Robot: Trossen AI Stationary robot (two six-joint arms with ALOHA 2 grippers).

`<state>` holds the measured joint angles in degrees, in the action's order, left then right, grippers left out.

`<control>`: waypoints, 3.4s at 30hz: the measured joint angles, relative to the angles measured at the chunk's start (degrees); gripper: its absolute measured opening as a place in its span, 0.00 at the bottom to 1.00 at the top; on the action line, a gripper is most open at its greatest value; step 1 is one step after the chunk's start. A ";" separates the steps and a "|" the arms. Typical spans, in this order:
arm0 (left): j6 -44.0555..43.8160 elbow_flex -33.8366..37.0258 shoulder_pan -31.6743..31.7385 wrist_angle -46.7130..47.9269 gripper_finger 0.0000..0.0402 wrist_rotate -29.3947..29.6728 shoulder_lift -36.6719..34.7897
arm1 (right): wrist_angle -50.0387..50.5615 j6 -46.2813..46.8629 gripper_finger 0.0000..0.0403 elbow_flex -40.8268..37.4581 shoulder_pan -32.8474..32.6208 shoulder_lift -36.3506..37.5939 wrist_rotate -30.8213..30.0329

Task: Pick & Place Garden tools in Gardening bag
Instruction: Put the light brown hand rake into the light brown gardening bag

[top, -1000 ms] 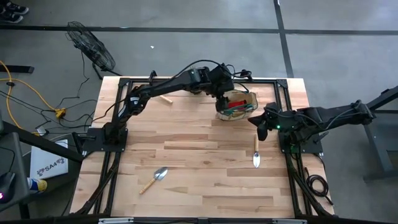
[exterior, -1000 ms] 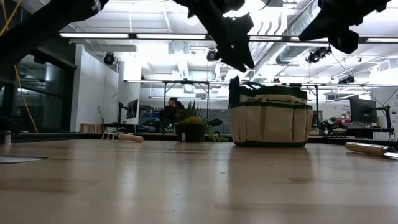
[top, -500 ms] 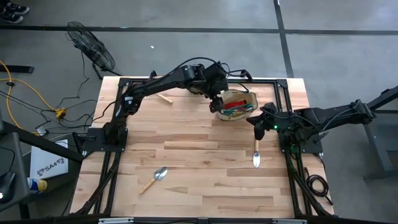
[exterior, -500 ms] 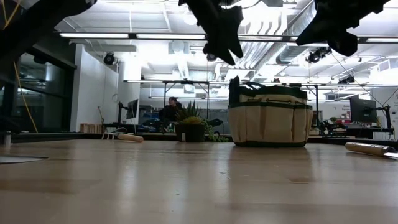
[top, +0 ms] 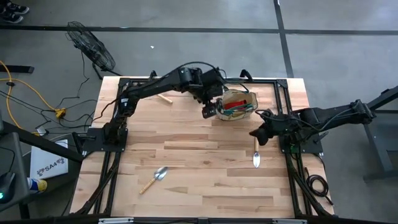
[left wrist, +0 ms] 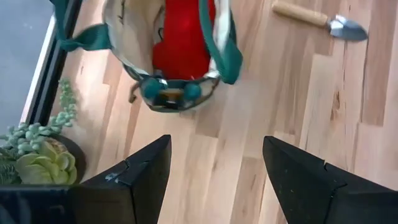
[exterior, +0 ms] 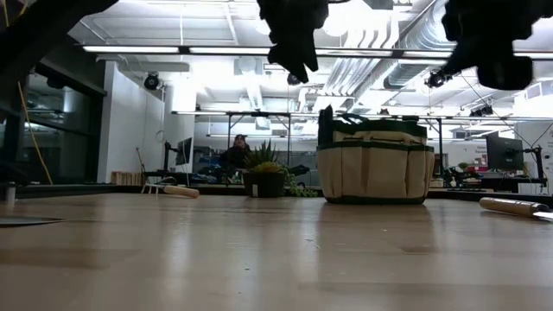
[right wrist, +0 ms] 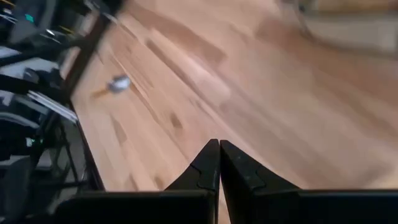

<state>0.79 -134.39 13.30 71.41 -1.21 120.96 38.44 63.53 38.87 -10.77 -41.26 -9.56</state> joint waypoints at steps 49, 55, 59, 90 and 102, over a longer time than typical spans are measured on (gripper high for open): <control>-0.19 63.87 9.14 -17.65 0.61 5.56 -30.88 | 6.70 14.69 0.01 0.00 -10.33 -10.07 0.52; 24.86 63.87 20.56 -17.84 0.61 -0.61 -30.88 | 6.57 14.73 0.01 0.00 -10.33 -10.07 -1.39; 39.42 63.86 25.38 -17.82 0.61 -0.62 -29.49 | 6.55 14.75 0.01 0.00 -10.33 -10.07 -2.63; 62.39 63.87 38.08 -22.41 0.61 0.85 -17.87 | 5.83 16.24 0.01 0.00 -10.22 -10.07 -5.36; 67.96 63.86 38.05 -23.96 0.61 1.51 -15.48 | 5.48 16.26 0.01 0.00 -10.22 -10.07 -5.34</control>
<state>68.75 -70.53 51.35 47.45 0.29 105.49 43.92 79.79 38.87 -20.99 -51.33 -14.90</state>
